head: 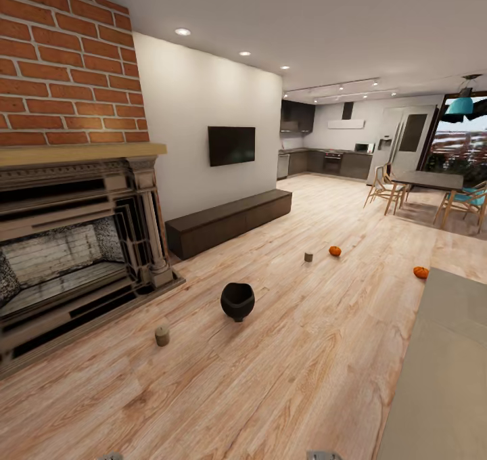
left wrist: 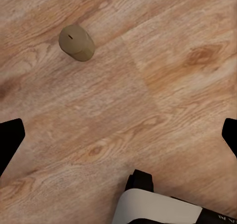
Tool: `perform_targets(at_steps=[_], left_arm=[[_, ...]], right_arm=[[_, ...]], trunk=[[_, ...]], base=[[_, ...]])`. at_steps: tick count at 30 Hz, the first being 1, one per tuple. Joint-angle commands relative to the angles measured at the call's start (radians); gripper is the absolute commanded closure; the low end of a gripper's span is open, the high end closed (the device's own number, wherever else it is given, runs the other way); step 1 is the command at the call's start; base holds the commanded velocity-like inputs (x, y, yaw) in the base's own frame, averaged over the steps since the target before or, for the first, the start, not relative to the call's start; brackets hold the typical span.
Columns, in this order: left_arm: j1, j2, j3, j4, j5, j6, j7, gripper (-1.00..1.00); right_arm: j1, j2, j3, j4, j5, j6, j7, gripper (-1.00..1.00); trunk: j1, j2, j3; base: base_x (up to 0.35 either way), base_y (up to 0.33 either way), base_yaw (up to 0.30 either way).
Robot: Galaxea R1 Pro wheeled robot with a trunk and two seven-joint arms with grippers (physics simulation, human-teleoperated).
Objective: Place each of the two pumpkins and all three candles from the living room inside a cabinet in the living room (use any cabinet), then make sure every cabinet is closed, and position the cauldron so it is next to a table in the living room.
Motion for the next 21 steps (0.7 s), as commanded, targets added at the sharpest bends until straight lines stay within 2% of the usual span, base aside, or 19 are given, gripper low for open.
perform_targets(at_steps=[1,7,15,21], left_arm=[[0.000,0.003,0.002,0.001,0.001,-0.007,-0.001,-1.00],[-0.001,0.005,0.002,0.002,0.004,-0.013,-0.003,-1.00],[-0.002,0.002,-0.001,0.002,0.006,-0.015,-0.013,-1.00],[-0.002,0.005,0.001,0.002,0.008,-0.017,-0.015,-1.00]], right_arm=[[0.000,0.000,0.002,-0.001,-0.001,0.000,0.005,-1.00],[0.001,0.000,0.004,-0.001,-0.001,-0.006,0.011,-1.00],[0.002,0.000,0.005,0.010,0.002,-0.058,0.013,-1.00],[0.004,0.000,0.005,0.011,0.004,-0.061,0.013,-1.00]], trunk=[[0.000,0.000,0.000],[0.000,0.000,0.000],[0.000,0.000,0.000],[-0.023,0.042,0.019]], base=[[0.000,0.000,0.000],[0.000,0.000,0.000],[0.000,0.000,0.000],[0.000,0.000,0.000]])
